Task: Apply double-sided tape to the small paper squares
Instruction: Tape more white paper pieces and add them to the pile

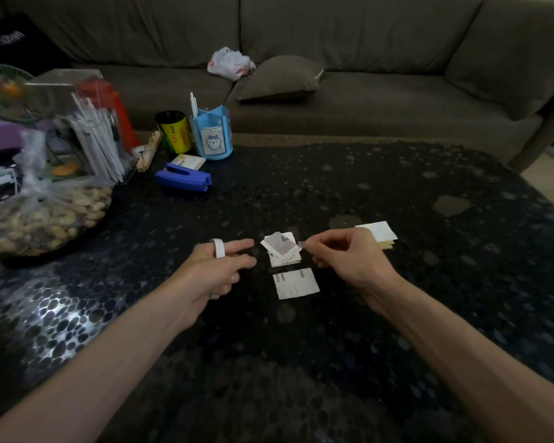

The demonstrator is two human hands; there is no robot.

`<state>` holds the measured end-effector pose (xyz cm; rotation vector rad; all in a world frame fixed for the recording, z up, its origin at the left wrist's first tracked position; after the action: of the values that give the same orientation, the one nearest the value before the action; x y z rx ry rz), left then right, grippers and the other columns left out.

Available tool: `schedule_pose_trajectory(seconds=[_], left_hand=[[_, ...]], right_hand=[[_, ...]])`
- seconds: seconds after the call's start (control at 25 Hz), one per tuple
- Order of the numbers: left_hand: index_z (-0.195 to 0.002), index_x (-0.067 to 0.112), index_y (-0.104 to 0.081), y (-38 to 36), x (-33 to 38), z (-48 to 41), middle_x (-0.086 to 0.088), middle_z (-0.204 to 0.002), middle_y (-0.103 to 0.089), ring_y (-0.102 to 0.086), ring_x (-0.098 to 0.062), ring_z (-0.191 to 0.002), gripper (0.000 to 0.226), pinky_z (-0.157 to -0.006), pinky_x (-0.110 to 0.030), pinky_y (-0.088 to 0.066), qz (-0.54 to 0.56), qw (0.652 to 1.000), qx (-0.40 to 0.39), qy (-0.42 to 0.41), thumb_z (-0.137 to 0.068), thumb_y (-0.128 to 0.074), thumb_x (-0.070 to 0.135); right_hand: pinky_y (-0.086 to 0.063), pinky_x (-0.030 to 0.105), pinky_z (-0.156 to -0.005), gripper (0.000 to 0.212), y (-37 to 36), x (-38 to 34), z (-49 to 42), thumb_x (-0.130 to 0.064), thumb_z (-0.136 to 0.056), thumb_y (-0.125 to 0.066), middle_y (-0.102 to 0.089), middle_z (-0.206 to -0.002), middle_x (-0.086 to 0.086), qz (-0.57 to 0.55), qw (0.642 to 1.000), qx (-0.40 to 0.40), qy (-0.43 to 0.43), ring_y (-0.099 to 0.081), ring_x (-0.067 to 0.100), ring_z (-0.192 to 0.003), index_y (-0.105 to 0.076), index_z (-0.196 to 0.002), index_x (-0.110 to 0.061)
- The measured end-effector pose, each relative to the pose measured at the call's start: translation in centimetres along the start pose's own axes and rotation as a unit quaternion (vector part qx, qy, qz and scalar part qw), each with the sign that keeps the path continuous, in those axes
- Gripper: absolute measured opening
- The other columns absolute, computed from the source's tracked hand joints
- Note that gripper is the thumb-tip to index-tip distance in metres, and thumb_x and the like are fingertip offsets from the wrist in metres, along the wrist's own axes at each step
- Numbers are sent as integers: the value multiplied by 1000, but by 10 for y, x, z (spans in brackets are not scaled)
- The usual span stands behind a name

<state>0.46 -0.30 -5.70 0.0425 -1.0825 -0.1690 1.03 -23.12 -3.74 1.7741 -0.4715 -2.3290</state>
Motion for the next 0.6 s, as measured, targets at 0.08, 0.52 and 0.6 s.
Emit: schedule_pose_trajectory(seconds=[0.08, 0.52, 0.6], left_hand=[[-134, 37, -66, 0, 10, 3, 13, -56, -60, -43, -4, -46, 44, -43, -16, -34, -31, 998, -26, -40, -97, -70, 13], [-116, 46, -72, -23, 15, 12, 4, -70, -61, -59, -7, -64, 27, -59, -16, -44, -385, 877, -37, -287, -93, -75, 31], [-115, 44, -74, -25, 12, 11, 7, -69, -60, -59, -6, -66, 25, -60, -13, -41, -394, 869, -24, -299, -92, -76, 36]], right_hand=[[-60, 36, -95, 5, 5, 2, -1, -23, -95, -76, -77, -92, -5, -2, 1000, -7, -14, -72, 11, -92, -79, -94, -27], [-48, 28, -79, 22, -16, 15, -4, -11, -99, -67, -72, -110, 0, 121, 978, -158, -59, -65, 11, -97, -78, -104, -29], [-49, 27, -81, 29, -21, 12, -1, -4, -94, -70, -69, -110, -2, 164, 967, -187, -47, -64, 9, -97, -77, -103, -31]])
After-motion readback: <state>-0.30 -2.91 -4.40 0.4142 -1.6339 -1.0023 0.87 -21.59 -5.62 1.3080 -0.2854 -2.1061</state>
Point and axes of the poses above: each hand's wrist, its own z-axis away from the middle knuckle, its own y-axis out of the back of the hand, x = y × z, the point moved 9 cm from there along -z, towards the middle knuckle
